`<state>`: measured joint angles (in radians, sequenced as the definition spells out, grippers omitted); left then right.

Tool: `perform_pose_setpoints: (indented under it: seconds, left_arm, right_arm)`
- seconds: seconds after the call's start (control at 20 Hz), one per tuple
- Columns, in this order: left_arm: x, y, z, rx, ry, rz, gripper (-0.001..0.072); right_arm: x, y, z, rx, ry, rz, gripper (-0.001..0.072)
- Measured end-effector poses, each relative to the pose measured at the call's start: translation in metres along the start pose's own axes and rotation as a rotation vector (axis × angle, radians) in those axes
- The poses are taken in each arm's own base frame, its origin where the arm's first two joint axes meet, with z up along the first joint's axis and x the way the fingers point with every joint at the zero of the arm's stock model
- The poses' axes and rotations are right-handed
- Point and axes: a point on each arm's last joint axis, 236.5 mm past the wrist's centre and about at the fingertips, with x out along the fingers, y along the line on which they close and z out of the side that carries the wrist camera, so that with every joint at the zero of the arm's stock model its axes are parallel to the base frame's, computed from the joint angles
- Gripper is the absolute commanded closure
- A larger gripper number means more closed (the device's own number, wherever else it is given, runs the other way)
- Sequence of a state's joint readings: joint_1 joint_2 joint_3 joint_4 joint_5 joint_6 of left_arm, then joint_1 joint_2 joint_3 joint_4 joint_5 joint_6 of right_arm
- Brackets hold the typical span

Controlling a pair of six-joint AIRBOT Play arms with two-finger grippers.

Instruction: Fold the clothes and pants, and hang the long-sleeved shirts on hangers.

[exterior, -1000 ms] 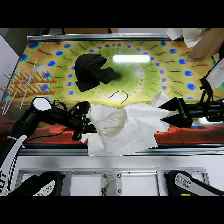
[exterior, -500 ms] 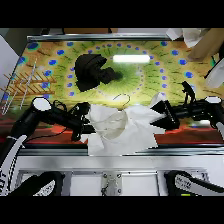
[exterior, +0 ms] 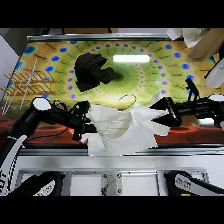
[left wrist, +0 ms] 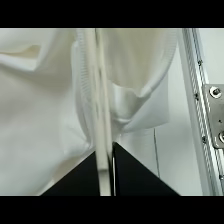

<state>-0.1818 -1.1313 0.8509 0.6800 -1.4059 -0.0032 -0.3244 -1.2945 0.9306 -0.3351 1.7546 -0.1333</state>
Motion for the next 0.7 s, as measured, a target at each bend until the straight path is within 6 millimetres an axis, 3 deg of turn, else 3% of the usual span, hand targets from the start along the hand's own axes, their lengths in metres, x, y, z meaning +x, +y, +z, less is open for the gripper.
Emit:
perform_pose_setpoints:
  seconds: [0.35, 0.7]
  left_arm:
    - [-0.001, 0.003, -0.002, 0.013, 0.003, 0.008, 0.0692]
    - [-0.009, 0.017, 0.002, -0.034, -0.099, 0.017, 0.0692]
  right_arm:
    - [-0.052, 0.003, 0.021, -0.015, -0.027, -0.145, 0.0004]
    - [-0.059, 0.008, 0.014, 0.036, -0.031, -0.154, 0.0004]
